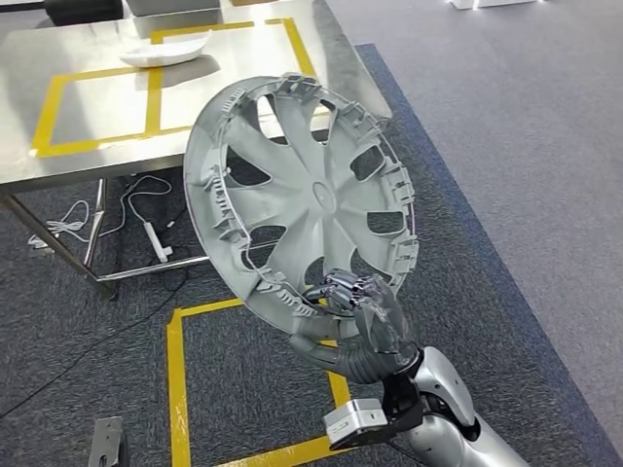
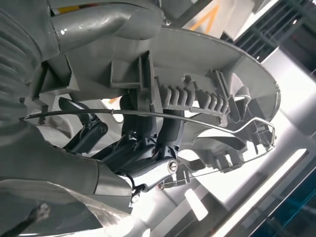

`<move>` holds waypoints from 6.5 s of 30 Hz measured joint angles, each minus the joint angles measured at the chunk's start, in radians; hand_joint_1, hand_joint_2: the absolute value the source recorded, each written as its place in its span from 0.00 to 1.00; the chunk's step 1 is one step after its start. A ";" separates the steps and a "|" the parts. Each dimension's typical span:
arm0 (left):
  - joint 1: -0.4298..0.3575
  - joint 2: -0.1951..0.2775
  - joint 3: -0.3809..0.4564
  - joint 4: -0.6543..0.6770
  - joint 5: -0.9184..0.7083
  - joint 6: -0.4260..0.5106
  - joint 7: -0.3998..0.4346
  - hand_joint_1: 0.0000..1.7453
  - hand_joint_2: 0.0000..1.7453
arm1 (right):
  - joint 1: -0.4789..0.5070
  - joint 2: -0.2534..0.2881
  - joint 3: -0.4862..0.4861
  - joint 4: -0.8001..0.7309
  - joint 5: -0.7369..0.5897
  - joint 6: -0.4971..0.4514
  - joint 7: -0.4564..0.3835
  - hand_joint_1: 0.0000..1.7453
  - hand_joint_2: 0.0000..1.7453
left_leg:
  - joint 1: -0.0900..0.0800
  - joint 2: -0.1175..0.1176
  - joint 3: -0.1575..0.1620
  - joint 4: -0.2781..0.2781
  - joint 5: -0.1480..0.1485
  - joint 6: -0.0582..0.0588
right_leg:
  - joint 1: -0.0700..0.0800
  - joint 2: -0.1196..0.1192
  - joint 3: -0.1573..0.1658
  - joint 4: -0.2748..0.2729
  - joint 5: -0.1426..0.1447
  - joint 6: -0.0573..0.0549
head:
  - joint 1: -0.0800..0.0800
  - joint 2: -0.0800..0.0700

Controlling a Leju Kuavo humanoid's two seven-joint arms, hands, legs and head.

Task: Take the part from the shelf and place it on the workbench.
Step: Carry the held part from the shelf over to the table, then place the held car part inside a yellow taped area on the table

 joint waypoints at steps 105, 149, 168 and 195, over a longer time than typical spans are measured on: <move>-0.050 -0.026 -0.047 0.010 -0.224 -0.121 -0.001 0.00 0.00 | -0.774 0.148 0.022 0.931 0.240 0.103 0.266 1.00 1.00 | 0.012 -0.075 0.004 0.002 -0.022 0.024 | 0.003 0.121 -0.128 0.065 0.074 0.000 | -0.005 0.000; 0.002 -0.031 0.097 0.010 -0.126 -0.050 -0.020 0.00 0.00 | -0.305 0.198 -0.193 0.295 -0.343 0.026 -0.046 0.00 0.00 | 0.022 -0.067 -0.017 0.201 -0.151 -0.026 | -0.002 0.108 -0.096 0.002 0.085 -0.027 | -0.006 0.000; 0.009 -0.051 0.169 0.010 -0.127 -0.008 -0.053 0.00 0.00 | 0.184 0.266 -0.514 0.070 -0.589 0.014 -0.072 0.00 0.00 | 0.004 -0.058 -0.004 -0.022 0.024 0.023 | 0.004 0.117 0.070 -0.009 -0.027 -0.003 | 0.004 0.000; 0.026 -0.072 0.209 0.010 -0.192 -0.006 -0.041 0.00 0.00 | 0.124 0.327 -0.936 1.257 -0.391 -0.024 -0.077 0.00 0.00 | 0.012 -0.049 0.102 -0.059 -0.044 0.030 | -0.008 0.121 -0.112 0.199 -0.043 0.024 | 0.004 0.000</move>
